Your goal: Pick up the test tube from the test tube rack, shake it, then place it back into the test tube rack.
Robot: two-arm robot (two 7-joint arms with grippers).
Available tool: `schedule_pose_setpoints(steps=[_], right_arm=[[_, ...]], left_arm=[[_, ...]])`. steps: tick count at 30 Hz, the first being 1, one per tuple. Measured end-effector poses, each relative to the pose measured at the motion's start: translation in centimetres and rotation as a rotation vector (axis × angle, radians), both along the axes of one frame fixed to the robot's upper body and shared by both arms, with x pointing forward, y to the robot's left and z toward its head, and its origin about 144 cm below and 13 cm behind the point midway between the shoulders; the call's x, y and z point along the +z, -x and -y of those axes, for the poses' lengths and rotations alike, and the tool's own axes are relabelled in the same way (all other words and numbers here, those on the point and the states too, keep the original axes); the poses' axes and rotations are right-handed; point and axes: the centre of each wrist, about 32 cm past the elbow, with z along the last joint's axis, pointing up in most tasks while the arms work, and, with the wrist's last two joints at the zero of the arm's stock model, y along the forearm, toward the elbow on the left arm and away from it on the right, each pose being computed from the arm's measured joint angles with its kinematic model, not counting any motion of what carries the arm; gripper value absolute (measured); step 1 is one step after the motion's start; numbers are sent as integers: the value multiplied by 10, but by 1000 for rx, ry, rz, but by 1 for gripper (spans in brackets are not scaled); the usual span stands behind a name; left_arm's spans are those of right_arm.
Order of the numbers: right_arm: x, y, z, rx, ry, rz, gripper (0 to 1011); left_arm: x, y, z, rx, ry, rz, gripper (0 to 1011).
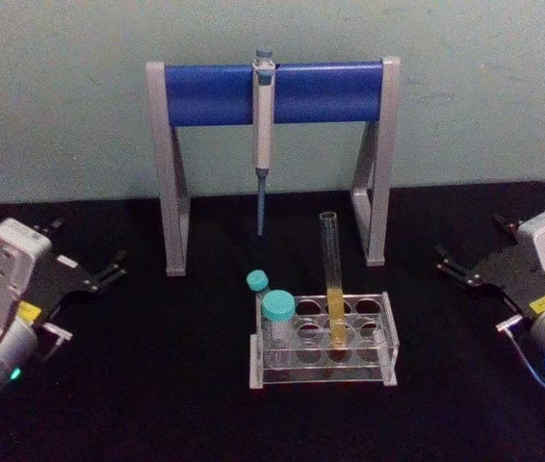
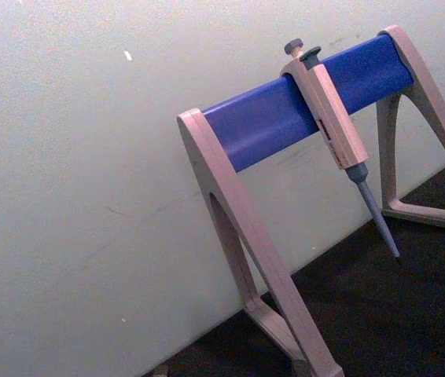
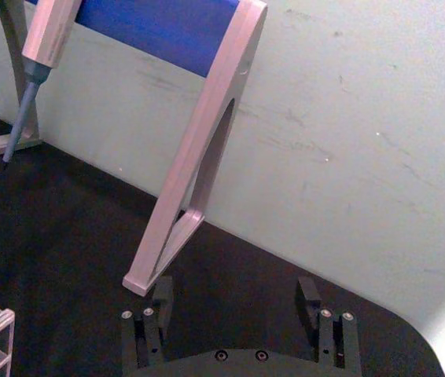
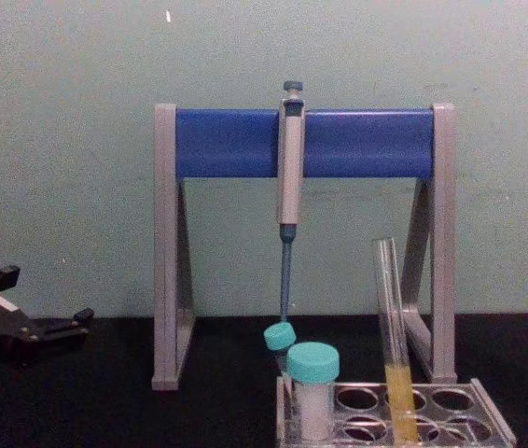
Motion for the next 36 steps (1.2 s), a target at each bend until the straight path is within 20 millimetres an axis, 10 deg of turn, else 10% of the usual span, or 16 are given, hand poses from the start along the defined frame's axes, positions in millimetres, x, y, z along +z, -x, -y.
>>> schedule_pose_setpoints(steps=[36], right_arm=[[0, 0, 0, 0, 0, 0, 1000]], left_arm=[[0, 0, 0, 0, 0, 0, 1010]])
